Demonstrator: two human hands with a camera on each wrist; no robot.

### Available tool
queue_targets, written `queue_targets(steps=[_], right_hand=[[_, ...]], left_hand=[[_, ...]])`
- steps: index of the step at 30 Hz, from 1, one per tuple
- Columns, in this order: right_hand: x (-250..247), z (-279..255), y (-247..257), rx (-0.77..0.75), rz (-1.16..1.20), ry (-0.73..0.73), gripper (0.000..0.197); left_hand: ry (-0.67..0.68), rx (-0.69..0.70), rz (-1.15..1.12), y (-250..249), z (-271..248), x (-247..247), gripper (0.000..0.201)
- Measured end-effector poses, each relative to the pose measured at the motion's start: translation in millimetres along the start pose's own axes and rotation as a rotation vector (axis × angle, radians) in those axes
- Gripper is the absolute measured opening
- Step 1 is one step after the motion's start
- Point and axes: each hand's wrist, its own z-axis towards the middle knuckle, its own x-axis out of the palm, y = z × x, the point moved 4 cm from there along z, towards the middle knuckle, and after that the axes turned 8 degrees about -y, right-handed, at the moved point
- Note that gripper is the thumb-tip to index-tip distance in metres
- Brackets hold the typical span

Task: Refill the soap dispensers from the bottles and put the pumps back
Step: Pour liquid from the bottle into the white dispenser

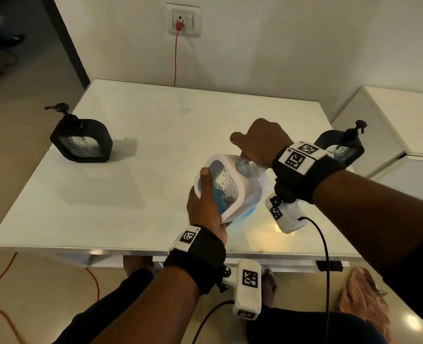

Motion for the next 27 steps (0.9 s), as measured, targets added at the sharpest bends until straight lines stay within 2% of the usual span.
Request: queue_targets(steps=[4, 10, 13, 18, 23, 27], right_hand=[[-2.2, 0.2, -3.5, 0.034, 0.089, 0.044, 0.047], [4.0, 4.0, -0.1, -0.026, -0.067, -0.053, 0.029], [3.5, 3.7, -0.9, -0.011, -0.038, -0.042, 0.034], [-1.6, 1.2, -3.3, 0.064, 0.124, 0.06, 0.046], [0.9, 4.6, -0.9, 0.005, -0.019, -0.003, 0.028], [2.8, 4.7, -1.7, -0.02, -0.056, -0.027, 0.029]], left_hand=[[-0.001, 0.003, 0.014, 1.4, 2.9, 1.3, 0.052], [-0.015, 0.005, 0.007, 1.7, 5.5, -0.9, 0.054], [-0.011, 0.01, 0.009, 0.1, 4.7, -1.0, 0.052], [0.009, 0.005, 0.022, 2.4, 1.2, -0.3, 0.051], [-0.011, 0.015, 0.026, 0.8, 5.2, -1.2, 0.052], [-0.008, 0.018, 0.014, 1.8, 3.1, -1.0, 0.051]])
